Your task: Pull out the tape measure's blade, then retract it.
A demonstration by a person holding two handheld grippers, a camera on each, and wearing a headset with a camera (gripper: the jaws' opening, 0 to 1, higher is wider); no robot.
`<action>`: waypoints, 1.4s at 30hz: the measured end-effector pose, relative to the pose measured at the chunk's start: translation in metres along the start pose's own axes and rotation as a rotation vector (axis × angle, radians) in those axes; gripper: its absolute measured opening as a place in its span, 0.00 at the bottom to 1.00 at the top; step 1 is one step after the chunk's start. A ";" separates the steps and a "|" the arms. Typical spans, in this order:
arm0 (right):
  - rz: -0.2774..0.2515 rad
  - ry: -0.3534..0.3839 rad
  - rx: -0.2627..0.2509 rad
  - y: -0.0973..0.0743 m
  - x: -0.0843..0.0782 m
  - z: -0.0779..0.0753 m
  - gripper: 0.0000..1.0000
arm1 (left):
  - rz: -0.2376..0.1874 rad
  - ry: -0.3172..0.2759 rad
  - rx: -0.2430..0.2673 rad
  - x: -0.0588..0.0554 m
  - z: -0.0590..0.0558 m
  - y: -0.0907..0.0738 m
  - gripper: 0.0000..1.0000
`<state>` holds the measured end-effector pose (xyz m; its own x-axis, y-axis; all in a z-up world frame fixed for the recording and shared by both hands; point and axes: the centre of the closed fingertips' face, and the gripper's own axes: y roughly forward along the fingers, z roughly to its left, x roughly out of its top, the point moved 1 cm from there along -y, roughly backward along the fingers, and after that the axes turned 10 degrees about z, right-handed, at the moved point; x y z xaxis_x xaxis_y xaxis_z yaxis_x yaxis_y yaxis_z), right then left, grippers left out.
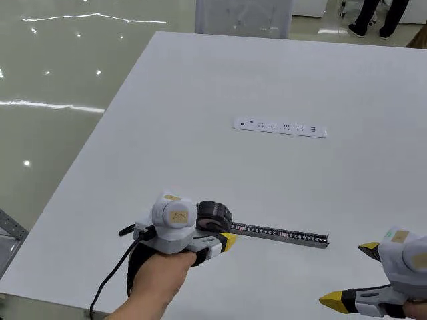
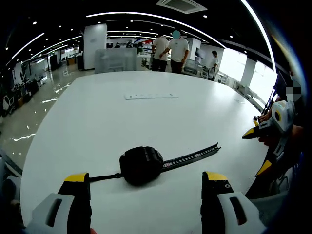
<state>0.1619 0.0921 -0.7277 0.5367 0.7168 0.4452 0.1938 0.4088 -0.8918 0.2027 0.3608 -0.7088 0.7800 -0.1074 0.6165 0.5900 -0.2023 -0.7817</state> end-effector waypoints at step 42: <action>0.243 -0.504 0.122 0.078 0.002 -0.083 0.41 | 0.042 -0.133 0.047 0.000 0.015 0.083 0.81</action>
<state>0.2458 0.0786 -0.8031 0.0899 0.9671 0.2382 0.0014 0.2390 -0.9710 0.2547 0.3589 -0.7750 0.8233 0.0154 0.5673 0.5626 -0.1540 -0.8123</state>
